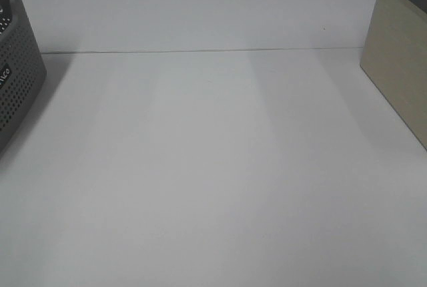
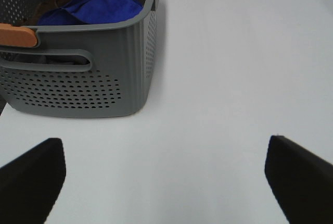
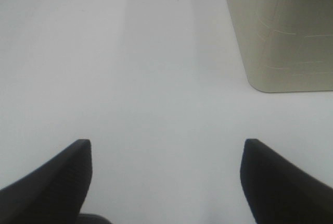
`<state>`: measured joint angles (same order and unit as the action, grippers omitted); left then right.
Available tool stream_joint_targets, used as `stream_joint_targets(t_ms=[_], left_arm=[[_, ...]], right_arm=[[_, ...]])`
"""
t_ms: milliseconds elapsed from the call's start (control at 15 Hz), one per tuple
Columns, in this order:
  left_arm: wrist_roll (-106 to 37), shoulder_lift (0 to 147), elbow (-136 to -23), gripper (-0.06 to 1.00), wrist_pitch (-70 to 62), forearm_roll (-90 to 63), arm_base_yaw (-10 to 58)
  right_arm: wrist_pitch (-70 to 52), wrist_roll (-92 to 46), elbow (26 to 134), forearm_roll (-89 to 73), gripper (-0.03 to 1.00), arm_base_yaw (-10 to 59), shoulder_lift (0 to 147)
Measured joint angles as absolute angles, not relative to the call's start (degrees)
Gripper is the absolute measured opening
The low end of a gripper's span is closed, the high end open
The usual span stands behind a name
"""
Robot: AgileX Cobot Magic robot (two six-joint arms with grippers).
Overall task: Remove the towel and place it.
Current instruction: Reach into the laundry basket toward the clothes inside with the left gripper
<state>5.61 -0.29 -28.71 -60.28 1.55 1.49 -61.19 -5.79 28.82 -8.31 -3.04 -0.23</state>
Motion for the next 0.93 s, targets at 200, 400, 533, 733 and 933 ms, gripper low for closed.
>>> stream_joint_targets(t_ms=[200, 400, 533, 733, 933], left_arm=[[5.6, -0.3, -28.7, 0.99, -60.3, 1.5, 1.5], [5.6, -0.3, -28.7, 0.99, -60.3, 1.4, 1.5], [5.6, -0.3, -28.7, 0.99, -60.3, 1.3, 1.5], [5.6, -0.3, -28.7, 0.99, -60.3, 1.1, 1.5], [5.6, -0.3, -28.7, 0.99, -60.3, 1.0, 1.5]], right_arm=[[-61.2, -5.8, 28.8, -8.3, 0.77, -3.0, -0.2], [-61.2, -5.8, 28.8, -8.3, 0.77, -3.0, -0.2], [-61.2, -5.8, 28.8, -8.3, 0.77, -3.0, -0.2], [-61.2, -5.8, 28.8, -8.3, 0.77, -3.0, -0.2], [-61.2, -5.8, 28.8, -8.3, 0.77, -3.0, -0.2]])
